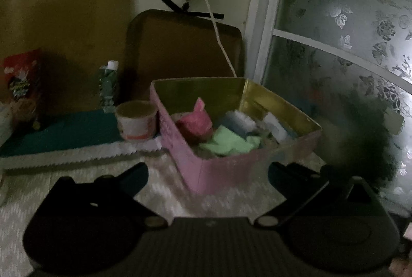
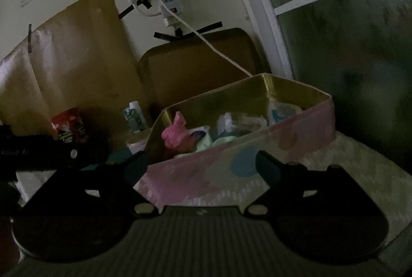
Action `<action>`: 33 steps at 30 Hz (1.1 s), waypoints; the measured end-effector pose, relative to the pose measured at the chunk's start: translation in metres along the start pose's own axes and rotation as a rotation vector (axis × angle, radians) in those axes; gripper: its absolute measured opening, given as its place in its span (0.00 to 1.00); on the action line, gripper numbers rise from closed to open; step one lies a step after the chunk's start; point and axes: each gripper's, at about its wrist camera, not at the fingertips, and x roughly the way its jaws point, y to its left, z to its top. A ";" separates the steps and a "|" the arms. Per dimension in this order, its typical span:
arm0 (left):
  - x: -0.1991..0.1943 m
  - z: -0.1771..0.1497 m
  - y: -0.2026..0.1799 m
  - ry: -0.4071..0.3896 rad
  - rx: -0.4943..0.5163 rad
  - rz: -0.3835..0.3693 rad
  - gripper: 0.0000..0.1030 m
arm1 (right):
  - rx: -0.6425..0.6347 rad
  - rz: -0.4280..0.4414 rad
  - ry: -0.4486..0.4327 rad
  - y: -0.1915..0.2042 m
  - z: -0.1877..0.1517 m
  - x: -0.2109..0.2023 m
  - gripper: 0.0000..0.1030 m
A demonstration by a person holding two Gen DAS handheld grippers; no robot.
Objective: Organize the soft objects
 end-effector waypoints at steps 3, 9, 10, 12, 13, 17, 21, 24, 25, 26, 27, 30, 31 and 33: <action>-0.011 -0.008 0.001 0.002 0.003 0.024 1.00 | 0.008 0.008 0.007 0.004 -0.003 -0.007 0.91; -0.024 -0.025 0.000 0.025 0.022 0.091 1.00 | 0.028 0.017 0.037 0.009 -0.006 -0.014 0.93; -0.025 -0.027 0.000 0.031 0.023 0.096 1.00 | 0.034 0.018 0.041 0.010 -0.006 -0.015 0.93; -0.026 -0.029 0.001 0.040 0.014 0.094 1.00 | 0.043 0.022 0.045 0.011 -0.006 -0.017 0.93; -0.027 -0.030 0.002 0.046 0.011 0.096 1.00 | 0.042 0.015 0.044 0.012 -0.006 -0.019 0.94; -0.029 -0.034 0.000 0.048 0.026 0.153 1.00 | 0.044 0.016 0.036 0.014 -0.008 -0.025 0.94; -0.032 -0.036 -0.001 0.041 0.036 0.197 1.00 | 0.028 0.014 0.034 0.017 -0.009 -0.028 0.95; -0.033 -0.036 -0.001 0.037 0.037 0.212 1.00 | 0.027 0.015 0.035 0.017 -0.009 -0.029 0.95; -0.033 -0.036 0.000 0.037 0.038 0.216 1.00 | 0.026 0.016 0.035 0.017 -0.009 -0.028 0.95; -0.033 -0.036 0.000 0.037 0.038 0.222 1.00 | 0.026 0.016 0.036 0.017 -0.009 -0.029 0.95; -0.033 -0.037 0.000 0.037 0.040 0.228 1.00 | 0.026 0.016 0.036 0.016 -0.009 -0.029 0.95; -0.034 -0.037 -0.001 0.036 0.054 0.246 1.00 | 0.028 0.015 0.036 0.016 -0.009 -0.029 0.95; -0.034 -0.037 -0.003 0.035 0.060 0.249 1.00 | 0.030 0.015 0.036 0.016 -0.009 -0.030 0.95; -0.034 -0.038 -0.004 0.033 0.067 0.252 1.00 | 0.032 0.015 0.038 0.015 -0.010 -0.030 0.95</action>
